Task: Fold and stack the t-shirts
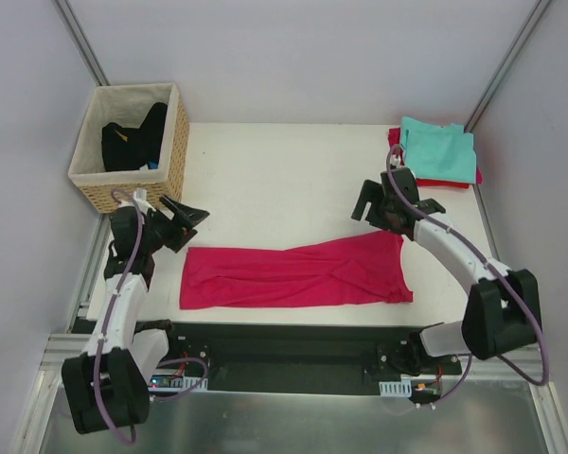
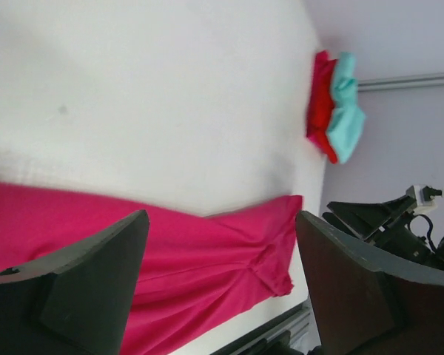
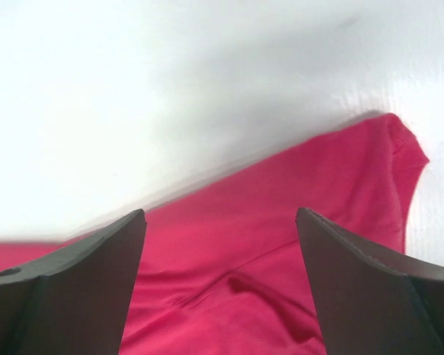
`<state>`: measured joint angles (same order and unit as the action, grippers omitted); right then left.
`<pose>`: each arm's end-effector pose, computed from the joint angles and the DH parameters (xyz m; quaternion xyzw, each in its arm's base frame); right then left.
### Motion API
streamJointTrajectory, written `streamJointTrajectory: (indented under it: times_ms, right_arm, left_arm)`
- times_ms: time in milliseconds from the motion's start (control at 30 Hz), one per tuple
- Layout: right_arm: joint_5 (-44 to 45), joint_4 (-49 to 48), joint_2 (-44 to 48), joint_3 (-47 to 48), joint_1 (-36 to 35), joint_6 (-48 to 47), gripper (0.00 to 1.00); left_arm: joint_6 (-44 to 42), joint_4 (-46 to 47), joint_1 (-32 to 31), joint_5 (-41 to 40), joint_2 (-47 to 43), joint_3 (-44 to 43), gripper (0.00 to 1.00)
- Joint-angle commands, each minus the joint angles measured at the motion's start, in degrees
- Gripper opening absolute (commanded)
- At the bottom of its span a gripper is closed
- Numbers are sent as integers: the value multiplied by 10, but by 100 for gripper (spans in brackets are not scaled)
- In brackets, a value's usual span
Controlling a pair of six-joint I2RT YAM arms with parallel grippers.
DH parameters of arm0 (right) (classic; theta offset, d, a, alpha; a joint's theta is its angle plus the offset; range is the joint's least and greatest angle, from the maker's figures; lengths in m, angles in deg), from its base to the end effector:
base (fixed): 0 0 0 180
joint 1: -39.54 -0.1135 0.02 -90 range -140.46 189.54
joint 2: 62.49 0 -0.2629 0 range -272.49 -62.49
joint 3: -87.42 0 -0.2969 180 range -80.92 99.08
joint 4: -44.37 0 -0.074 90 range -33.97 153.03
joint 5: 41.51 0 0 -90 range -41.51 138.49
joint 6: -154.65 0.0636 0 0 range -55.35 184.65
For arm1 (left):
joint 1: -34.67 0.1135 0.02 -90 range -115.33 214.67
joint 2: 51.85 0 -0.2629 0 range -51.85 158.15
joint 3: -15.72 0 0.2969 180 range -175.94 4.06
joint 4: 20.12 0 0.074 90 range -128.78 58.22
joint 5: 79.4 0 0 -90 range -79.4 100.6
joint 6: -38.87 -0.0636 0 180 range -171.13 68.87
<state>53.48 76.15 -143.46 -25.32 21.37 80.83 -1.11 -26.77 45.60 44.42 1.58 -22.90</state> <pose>0.3471 0.1081 0.2048 0.0004 0.9248 0.0732 0.3734 0.2703 0.0161 0.2023 -0.2598 0.7645 -0.4068 0.4273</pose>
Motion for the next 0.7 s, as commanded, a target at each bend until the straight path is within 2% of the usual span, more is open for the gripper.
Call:
streamJointTrajectory:
  times_ms: [0, 200, 467, 667]
  right_arm:
    - [1, 47, 86, 21, -48, 3, 87]
    - [-99, -59, 161, -96, -55, 62, 88]
    - [-82, -178, 164, -214, -52, 83, 88]
    - [-85, -240, 112, -212, -39, 80, 88]
  left_arm:
    - [33, -5, -13, 71, -71, -45, 81]
    - [40, -6, -39, 104, -121, 1, 82]
    - [28, -6, -42, 127, -159, 65, 83]
    - [19, -6, -42, 132, -150, 60, 83]
